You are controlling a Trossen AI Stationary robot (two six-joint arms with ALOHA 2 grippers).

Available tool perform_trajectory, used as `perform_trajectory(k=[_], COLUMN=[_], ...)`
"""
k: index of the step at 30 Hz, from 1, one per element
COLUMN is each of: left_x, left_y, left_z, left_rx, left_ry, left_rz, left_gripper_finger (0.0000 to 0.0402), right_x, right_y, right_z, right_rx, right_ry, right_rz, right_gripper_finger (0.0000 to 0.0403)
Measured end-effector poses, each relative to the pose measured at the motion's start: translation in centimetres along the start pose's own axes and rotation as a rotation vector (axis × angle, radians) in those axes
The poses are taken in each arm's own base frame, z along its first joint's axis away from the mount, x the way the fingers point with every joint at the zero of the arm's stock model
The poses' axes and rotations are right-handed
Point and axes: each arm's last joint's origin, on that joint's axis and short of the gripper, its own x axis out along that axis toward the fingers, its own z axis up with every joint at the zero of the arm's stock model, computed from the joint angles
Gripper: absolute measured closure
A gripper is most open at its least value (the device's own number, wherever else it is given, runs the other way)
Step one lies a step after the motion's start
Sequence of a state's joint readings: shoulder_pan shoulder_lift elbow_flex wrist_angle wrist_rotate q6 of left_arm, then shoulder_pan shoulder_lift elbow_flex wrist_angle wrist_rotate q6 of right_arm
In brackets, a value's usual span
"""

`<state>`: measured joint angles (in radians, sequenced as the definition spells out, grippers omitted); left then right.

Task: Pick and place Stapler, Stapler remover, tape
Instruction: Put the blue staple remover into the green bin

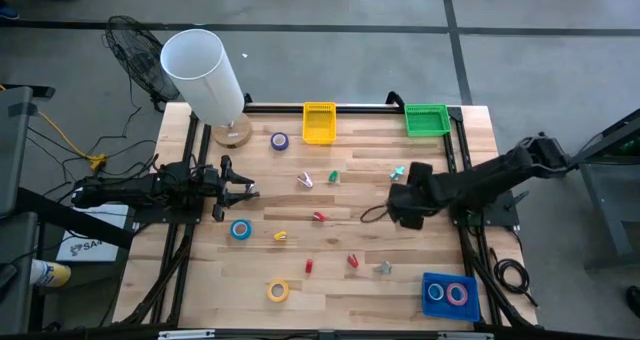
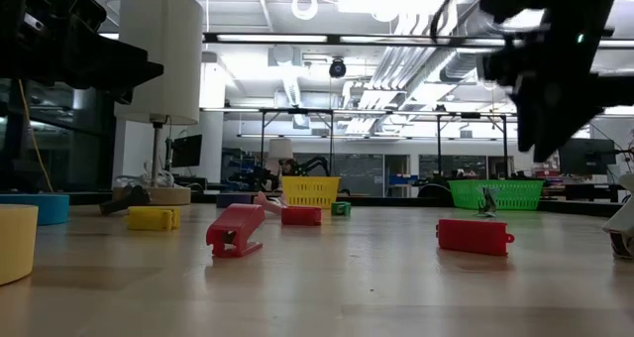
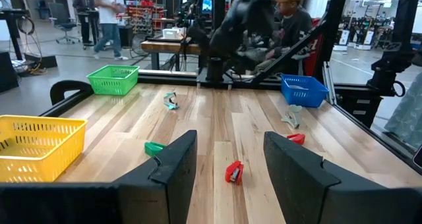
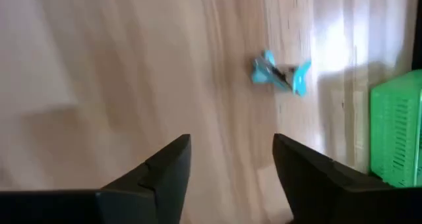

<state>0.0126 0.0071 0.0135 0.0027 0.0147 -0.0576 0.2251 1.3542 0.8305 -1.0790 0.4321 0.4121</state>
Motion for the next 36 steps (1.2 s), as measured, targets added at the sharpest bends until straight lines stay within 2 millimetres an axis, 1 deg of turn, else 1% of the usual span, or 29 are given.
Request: perform_trajectory(k=[4,7,13,17,22,28,33,36], left_x=[0.0,0.0,0.0,0.0,0.0,0.0,0.0,0.0], left_y=[0.0,0.0,0.0,0.0,0.0,0.0,0.0,0.0], left_z=[0.0,0.0,0.0,0.0,0.0,0.0,0.0,0.0], left_rx=[0.000,0.000,0.000,0.000,0.000,0.000,0.000,0.000], left_ry=[0.000,0.000,0.000,-0.001,0.000,0.000,-0.001,0.000], left_rz=[0.000,0.000,0.000,0.000,0.000,0.000,0.000,0.000], left_gripper_finger=[0.0227,0.0227,0.0227,0.0227,0.0227,0.0227,0.0227,0.0227], right_x=[2.0,3.1,4.4,5.3,6.1,6.6,6.8,7.3], right_y=[-1.4,-2.4,-4.7,-6.4,-8.2,-9.3,-9.7,-9.7], right_z=[-0.5,-0.4,0.4,1.2,1.6,1.4,1.4,1.2], right_rx=[-0.068,-0.124,-0.202,-0.218,-0.239,-0.291,-0.344,-0.371], right_ry=[0.061,0.088,0.084,0.045,0.007,0.004,-0.023,-0.045], right_rz=[-0.048,-0.049,-0.039,-0.002,0.042,0.102,0.140,0.160], right_gripper_finger=[0.0170,0.0161,0.0159,0.0159,0.0160,0.0160,0.0160,0.0160])
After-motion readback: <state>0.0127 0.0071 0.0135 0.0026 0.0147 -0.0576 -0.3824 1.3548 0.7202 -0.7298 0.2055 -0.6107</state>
